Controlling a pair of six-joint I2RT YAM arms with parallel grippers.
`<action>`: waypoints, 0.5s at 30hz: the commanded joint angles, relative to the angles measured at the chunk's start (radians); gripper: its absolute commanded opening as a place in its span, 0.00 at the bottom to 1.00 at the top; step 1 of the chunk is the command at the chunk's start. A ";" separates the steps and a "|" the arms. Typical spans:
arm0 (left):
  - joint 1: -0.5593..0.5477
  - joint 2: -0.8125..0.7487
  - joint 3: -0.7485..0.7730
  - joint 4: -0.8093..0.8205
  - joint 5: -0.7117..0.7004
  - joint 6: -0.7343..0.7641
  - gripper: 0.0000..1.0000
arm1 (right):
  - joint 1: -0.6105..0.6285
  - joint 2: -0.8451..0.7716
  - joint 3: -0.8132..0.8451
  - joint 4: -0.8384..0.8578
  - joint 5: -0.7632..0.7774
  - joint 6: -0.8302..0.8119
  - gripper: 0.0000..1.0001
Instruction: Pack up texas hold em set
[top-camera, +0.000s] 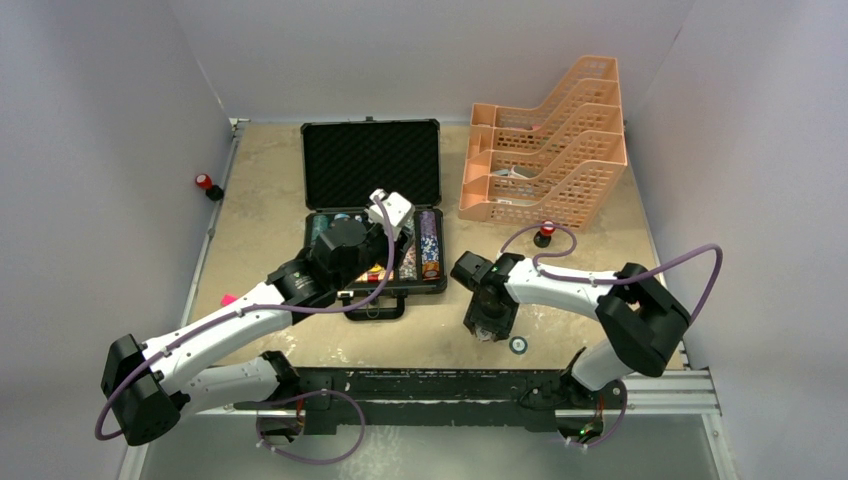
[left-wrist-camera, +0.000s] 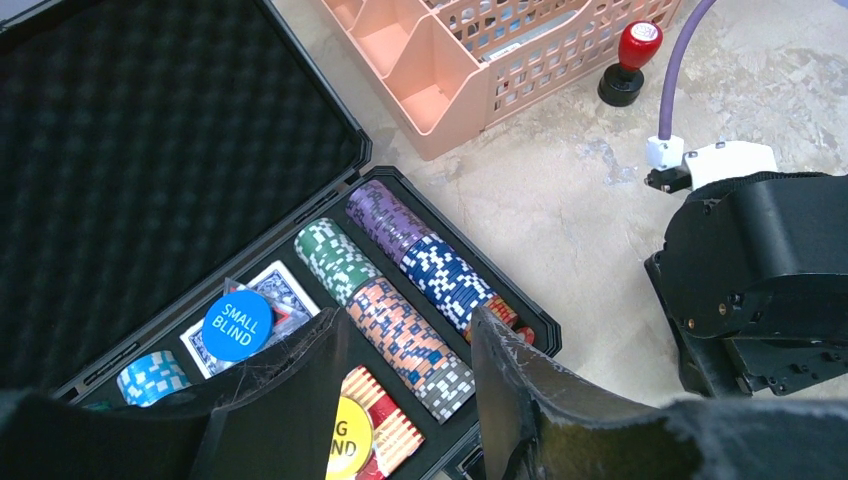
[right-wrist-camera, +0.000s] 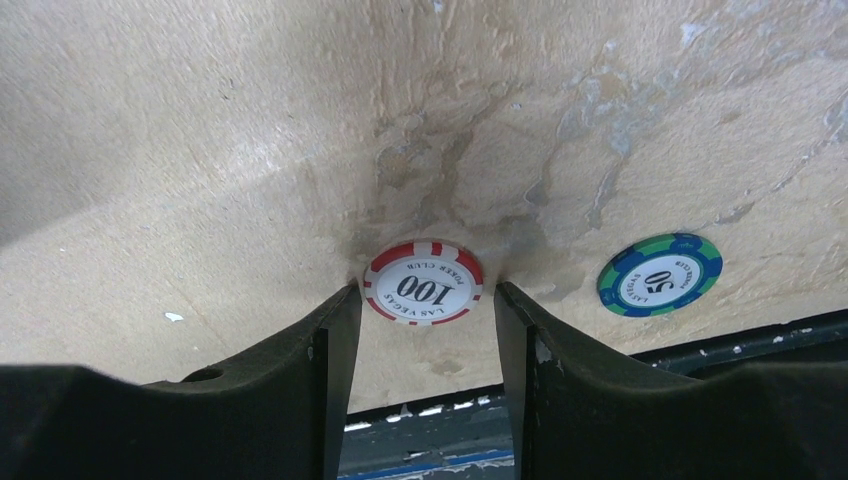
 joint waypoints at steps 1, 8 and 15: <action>0.003 -0.016 -0.001 0.058 -0.021 -0.015 0.48 | -0.005 0.054 -0.048 0.037 0.196 0.002 0.55; 0.003 -0.016 0.000 0.059 -0.028 -0.019 0.49 | -0.005 0.063 -0.051 0.042 0.167 -0.011 0.41; 0.004 -0.020 -0.006 0.079 -0.246 -0.252 0.62 | -0.005 -0.019 -0.037 0.023 0.132 -0.016 0.35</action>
